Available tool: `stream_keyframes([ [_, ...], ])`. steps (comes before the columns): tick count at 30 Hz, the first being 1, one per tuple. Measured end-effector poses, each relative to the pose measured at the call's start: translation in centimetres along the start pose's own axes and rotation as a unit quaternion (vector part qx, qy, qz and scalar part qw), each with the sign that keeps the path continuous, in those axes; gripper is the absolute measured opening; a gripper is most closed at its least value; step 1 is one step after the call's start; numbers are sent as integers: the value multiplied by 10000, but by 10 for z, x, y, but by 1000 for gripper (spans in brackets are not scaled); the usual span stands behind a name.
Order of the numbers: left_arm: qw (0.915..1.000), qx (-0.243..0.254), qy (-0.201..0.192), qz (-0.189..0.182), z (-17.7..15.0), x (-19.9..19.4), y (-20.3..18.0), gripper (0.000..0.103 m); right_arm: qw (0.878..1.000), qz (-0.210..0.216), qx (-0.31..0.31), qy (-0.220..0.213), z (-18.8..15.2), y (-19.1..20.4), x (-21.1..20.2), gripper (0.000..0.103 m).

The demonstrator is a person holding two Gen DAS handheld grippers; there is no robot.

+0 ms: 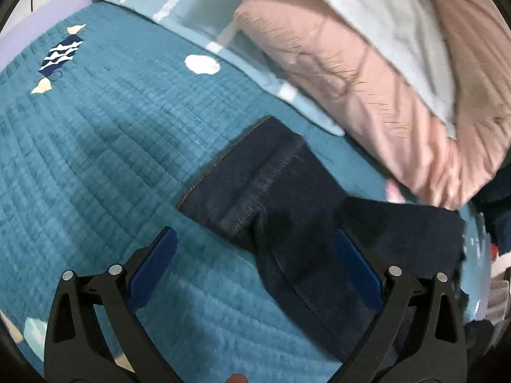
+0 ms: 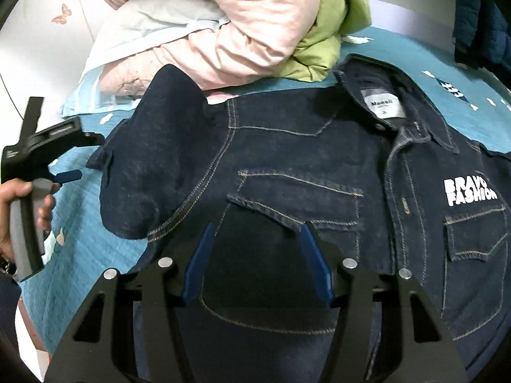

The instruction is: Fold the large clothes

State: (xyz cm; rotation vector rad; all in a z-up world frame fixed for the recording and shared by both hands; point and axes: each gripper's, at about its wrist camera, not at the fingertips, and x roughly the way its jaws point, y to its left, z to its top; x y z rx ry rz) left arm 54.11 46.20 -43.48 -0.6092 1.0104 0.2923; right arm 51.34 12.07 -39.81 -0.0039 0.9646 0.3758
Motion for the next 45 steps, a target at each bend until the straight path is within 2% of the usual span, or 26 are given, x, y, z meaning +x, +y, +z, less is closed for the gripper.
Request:
stream_keyframes([
  [2, 9997, -247, 72, 1, 3, 10, 7, 89, 9999, 81, 59, 27, 2, 1, 5, 54],
  [5, 9995, -243, 2, 210, 6, 10, 7, 74, 9999, 106, 115, 65, 4, 3, 10, 55],
  [7, 9991, -183, -19, 379, 7, 7, 6, 51, 9998, 122, 134, 71, 5, 3, 12, 57],
  [8, 9993, -155, -51, 346, 7, 4, 6, 45, 9998, 128, 134, 66, 5, 4, 12, 57],
  [10, 9997, -216, -88, 125, 5, -3, 10, 28, 9998, 132, 151, 60, 6, 5, 13, 58],
  [12, 9993, -215, -297, -56, 1, -18, 12, 24, 9997, 163, 186, 48, 7, 6, 14, 58],
  [17, 9938, -15, -1102, -173, -21, -92, 18, 21, 9997, 156, 207, 33, 12, 9, 16, 57],
  [20, 9871, 44, -1566, -332, -27, -137, 29, 21, 9992, 355, 179, 28, 17, 16, 21, 42],
  [22, 9819, 196, -1840, -407, -35, -165, 27, 21, 9983, 581, 96, 40, 19, 26, 25, 24],
  [26, 9731, 562, -2116, -714, -49, -203, -3, 21, 9939, 1054, 58, 323, 20, 47, 43, 10],
  [29, 9633, 891, -2314, -1031, -58, -221, -35, 19, 9913, 1066, 283, 716, 18, 46, 69, 9],
  [30, 9594, 1041, -2365, -1132, -62, -227, -49, 19, 9879, 1224, 499, 814, 18, 37, 78, 7],
  [32, 9527, 1329, -2438, -1235, -71, -230, -81, 19, 9828, 1512, 641, 849, 20, 28, 77, 7],
  [33, 9491, 1508, -2434, -1314, -74, -228, -100, 19, 9812, 1649, 679, 743, 21, 22, 69, 11],
  [36, 9492, 1790, -2098, -1516, -81, -204, -145, 19, 9836, 1611, 708, 390, 17, -3, 41, 12],
  [38, 9520, 1918, -2120, -1093, -89, -188, -165, 19, 9858, 1493, 723, 279, 11, -30, 20, 13],
  [40, 9580, 1651, -2015, -1199, -92, -180, -162, 20, 9895, 1282, 580, 323, -1, -48, 5, 16],
  [42, 9687, 1333, -1839, -1002, -92, -171, -142, 21, 9919, 1113, 493, 377, -15, -71, -8, 17],
  [44, 9750, 1133, -1846, -492, -88, -165, -111, 34, 9939, 949, 395, 399, -26, -89, -17, 18],
  [45, 9787, 944, -1800, -269, -85, -161, -90, 49, 9948, 851, 396, 396, -33, -98, -21, 20],
])
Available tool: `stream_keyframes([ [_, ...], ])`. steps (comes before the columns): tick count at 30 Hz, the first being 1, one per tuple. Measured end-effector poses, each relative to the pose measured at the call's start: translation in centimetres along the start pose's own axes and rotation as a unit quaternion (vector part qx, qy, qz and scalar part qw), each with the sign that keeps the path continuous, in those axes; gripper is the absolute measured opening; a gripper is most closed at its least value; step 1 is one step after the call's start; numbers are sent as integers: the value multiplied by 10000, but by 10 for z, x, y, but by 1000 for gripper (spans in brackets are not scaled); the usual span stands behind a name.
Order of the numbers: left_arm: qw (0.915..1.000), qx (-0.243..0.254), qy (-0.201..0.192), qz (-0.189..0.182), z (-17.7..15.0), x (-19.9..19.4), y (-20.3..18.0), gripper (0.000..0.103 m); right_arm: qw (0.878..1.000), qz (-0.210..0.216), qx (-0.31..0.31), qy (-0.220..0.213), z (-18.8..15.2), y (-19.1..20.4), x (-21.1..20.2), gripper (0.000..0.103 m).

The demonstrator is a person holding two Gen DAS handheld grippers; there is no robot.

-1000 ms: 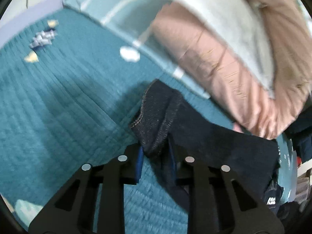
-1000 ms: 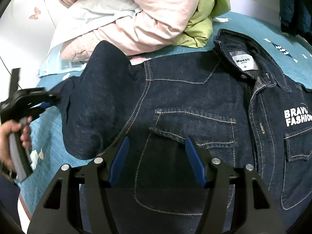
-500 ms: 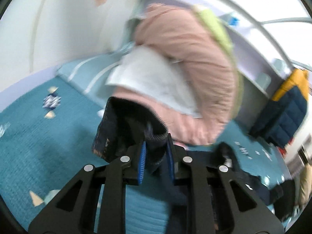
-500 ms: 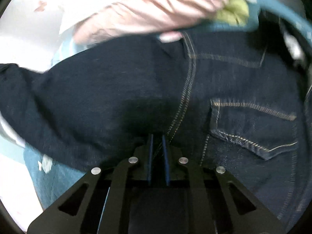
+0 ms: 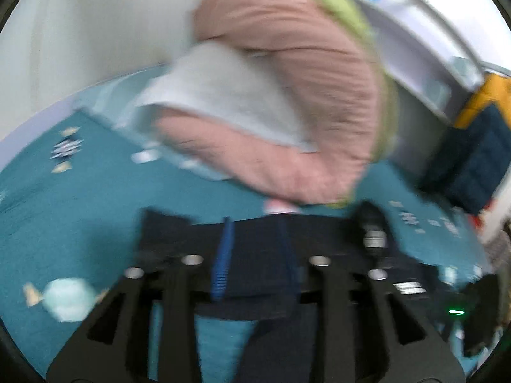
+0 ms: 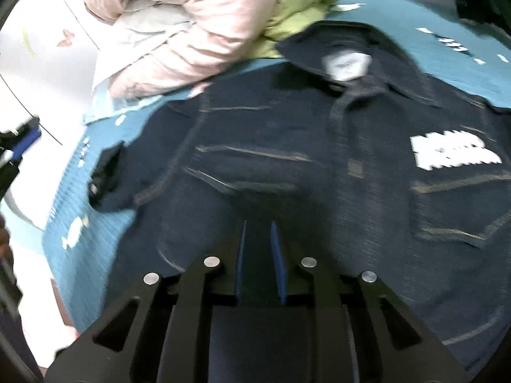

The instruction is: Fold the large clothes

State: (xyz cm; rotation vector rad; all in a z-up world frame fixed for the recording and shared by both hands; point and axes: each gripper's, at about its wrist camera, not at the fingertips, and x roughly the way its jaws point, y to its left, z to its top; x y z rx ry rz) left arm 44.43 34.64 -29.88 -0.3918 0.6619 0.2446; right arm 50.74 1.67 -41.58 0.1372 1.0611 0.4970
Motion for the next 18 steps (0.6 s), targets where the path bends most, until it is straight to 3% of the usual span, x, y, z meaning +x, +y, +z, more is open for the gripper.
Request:
stream_keyframes([
  [1, 9995, -178, 84, 228, -4, 5, 22, 61, 10000, -85, 19, -1, -5, -9, -5, 24],
  [3, 9968, -444, 211, 624, -12, 14, 57, 62, 9998, -194, 82, 22, -17, -26, -11, 26],
  [6, 9921, -592, 775, 794, -28, 41, 94, 62, 9992, -359, 147, 109, -29, -45, -19, 30],
  [9, 9950, 44, 795, 609, -42, 55, 77, 65, 9982, -496, 247, 213, -39, -55, -22, 33],
  [12, 9884, 872, 1019, 713, -55, 79, 54, 69, 9978, -516, 335, 245, -47, -61, -24, 33],
  [14, 9851, 1133, 1085, 712, -62, 87, 44, 73, 9977, -525, 360, 241, -48, -62, -27, 33],
  [16, 9831, 1268, 1135, 668, -65, 95, 40, 86, 9975, -513, 422, 243, -48, -62, -26, 37],
  [18, 9771, 1504, 1189, 918, -65, 110, 38, 86, 9974, -487, 481, 229, -47, -61, -25, 39],
])
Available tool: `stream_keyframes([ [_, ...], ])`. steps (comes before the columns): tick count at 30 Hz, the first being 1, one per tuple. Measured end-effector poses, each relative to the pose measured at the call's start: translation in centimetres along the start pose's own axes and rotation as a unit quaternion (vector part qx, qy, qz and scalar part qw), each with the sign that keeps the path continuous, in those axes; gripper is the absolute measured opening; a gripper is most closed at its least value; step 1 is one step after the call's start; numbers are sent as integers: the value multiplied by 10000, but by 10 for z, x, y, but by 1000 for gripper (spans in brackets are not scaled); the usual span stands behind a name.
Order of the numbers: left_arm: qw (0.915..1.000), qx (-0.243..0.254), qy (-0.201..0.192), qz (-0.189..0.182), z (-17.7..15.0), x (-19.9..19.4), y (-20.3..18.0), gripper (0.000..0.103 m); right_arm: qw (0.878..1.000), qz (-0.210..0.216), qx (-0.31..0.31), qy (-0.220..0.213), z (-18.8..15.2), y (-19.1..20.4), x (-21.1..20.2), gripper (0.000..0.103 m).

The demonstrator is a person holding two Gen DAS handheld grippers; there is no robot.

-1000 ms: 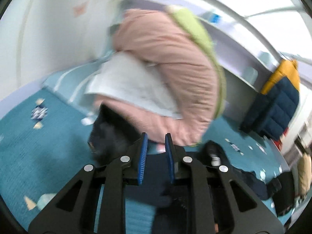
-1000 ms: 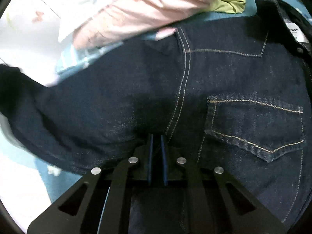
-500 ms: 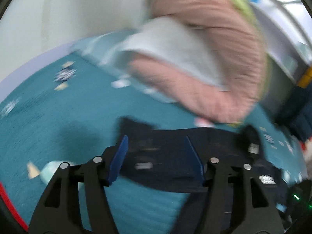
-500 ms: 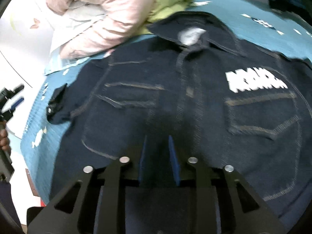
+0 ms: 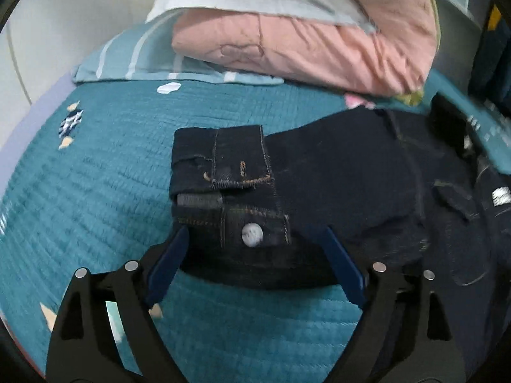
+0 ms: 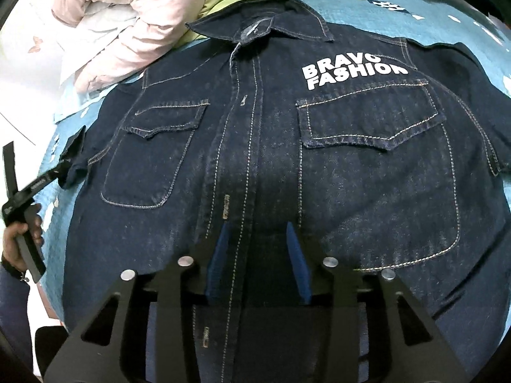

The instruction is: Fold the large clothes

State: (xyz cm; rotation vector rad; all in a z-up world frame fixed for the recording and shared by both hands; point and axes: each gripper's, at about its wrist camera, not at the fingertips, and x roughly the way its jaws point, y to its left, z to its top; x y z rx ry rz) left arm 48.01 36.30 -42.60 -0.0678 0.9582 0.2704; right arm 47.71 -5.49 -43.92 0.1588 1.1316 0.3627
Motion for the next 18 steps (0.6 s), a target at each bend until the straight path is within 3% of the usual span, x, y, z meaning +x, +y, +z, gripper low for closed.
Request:
stream_keyframes([
  [1, 9998, 18, 18, 205, 3, 7, 1, 86, 10000, -6, 10, -7, 0, 1, 1, 40],
  [5, 9991, -71, 186, 383, 14, 24, 7, 85, 10000, -19, -9, -1, 3, 4, 3, 42],
  [8, 9984, -246, 268, 443, 17, 27, 21, 67, 10000, 20, 44, -8, 4, 1, 2, 42],
  [10, 9980, -502, 206, 313, 19, 23, 34, 45, 10000, 68, 57, -25, 4, 0, 1, 42],
  [13, 9970, -764, 68, 129, 19, 13, 50, 27, 9999, 118, 50, -39, 2, -2, -1, 42],
  [18, 9951, -866, -429, -225, 31, -29, 43, 14, 9996, 187, 154, -175, 2, -11, -13, 42],
])
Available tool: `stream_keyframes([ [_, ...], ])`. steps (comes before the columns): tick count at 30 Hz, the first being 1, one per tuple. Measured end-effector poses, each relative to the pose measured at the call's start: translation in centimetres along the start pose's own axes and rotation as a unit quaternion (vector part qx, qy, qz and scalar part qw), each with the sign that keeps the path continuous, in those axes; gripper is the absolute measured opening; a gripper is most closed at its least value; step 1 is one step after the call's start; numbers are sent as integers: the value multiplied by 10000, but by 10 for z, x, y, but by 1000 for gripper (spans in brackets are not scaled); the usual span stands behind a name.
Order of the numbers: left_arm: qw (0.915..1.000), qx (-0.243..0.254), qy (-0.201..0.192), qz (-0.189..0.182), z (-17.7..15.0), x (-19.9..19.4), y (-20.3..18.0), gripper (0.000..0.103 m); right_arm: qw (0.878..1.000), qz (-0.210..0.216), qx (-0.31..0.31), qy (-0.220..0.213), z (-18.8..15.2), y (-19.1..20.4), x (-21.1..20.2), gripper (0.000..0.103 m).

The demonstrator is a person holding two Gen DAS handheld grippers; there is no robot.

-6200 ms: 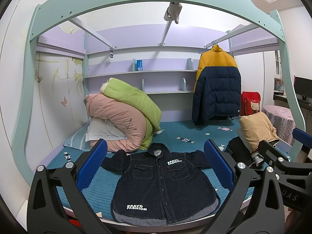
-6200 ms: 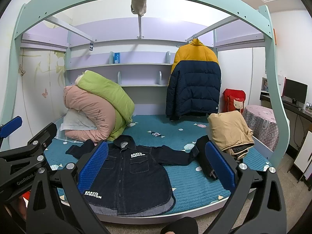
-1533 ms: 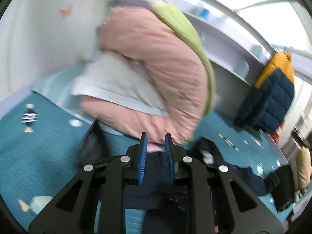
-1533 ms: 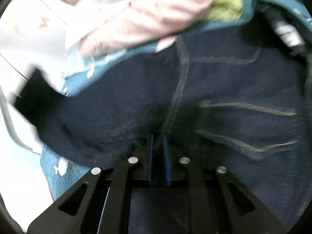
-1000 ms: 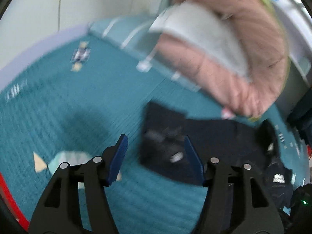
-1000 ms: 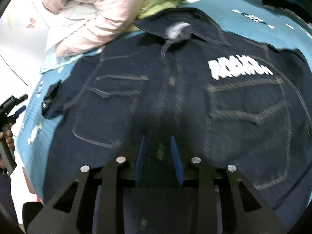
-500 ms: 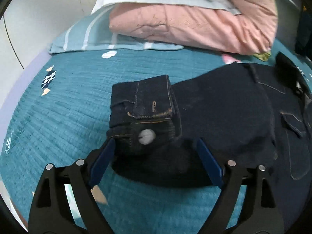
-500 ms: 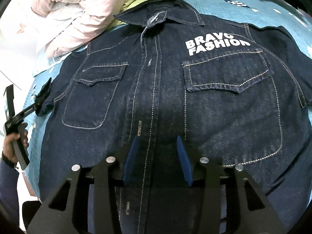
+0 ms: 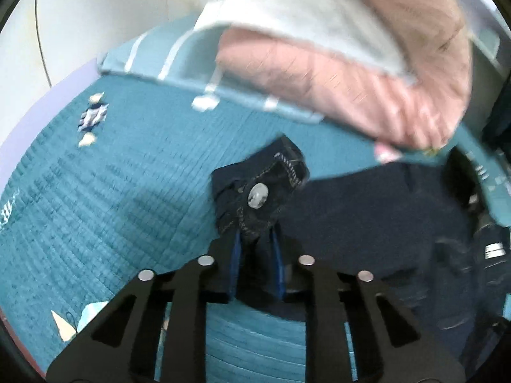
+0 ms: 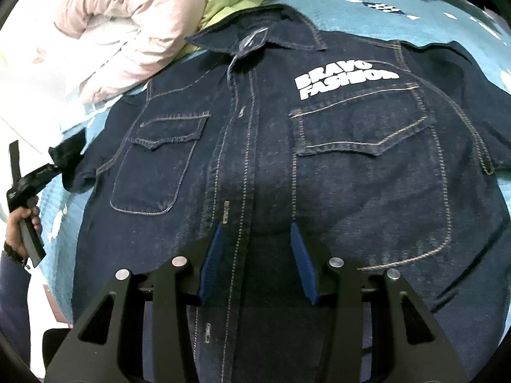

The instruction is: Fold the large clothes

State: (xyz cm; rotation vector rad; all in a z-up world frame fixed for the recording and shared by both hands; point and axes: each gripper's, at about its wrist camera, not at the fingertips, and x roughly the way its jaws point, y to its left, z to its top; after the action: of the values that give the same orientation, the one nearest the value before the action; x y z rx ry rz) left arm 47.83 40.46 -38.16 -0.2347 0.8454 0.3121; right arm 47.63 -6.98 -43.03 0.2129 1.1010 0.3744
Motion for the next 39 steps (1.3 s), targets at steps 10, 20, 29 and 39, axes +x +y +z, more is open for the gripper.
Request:
stream_keyframes([
  [10, 9823, 671, -714, -1597, 14, -82, -157, 14, 9977, -289, 387, -471, 3, -57, -51, 42],
  [20, 9579, 758, 71, -2767, -34, -36, -328, 13, 9878, -1042, 732, -899, -2, -147, -112, 42],
  [29, 9606, 874, 986, -2445, -80, 26, -389, 14, 9698, -1752, 1259, -1140, -7, -217, -142, 48],
  [39, 9460, 1545, 1064, -2643, -109, -5, -404, 76, 9385, -1912, 2464, -1478, -20, -269, -153, 53],
])
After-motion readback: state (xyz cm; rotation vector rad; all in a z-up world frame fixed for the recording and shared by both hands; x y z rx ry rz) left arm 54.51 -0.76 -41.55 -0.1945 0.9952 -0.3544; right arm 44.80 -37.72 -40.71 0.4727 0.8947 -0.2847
